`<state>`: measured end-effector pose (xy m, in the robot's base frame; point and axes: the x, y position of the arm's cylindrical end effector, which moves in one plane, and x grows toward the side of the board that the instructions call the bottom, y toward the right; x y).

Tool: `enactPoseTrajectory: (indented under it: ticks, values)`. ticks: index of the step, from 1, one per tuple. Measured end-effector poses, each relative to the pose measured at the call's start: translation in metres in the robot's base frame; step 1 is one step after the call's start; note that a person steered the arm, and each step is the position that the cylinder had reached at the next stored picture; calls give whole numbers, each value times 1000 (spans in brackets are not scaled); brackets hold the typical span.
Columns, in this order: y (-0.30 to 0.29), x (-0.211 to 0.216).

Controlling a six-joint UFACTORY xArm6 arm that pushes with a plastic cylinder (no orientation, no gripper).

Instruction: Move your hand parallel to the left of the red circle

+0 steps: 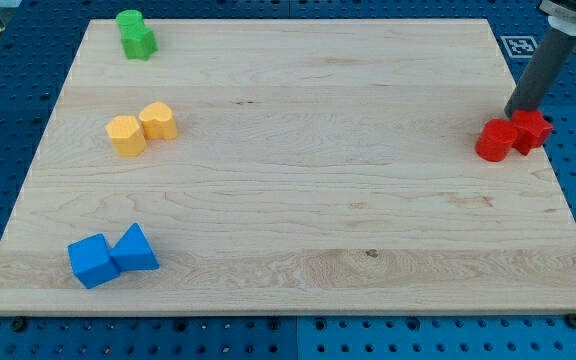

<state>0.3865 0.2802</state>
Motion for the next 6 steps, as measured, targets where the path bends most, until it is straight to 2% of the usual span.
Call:
enactPoseTrajectory:
  ticks: [1,2,3,4,5,6]
  values:
    - [-1,-2]
    - [-40,-27]
    - [-103,-37]
    - [-162,-23]
    - [-194,13]
    - [-194,31]
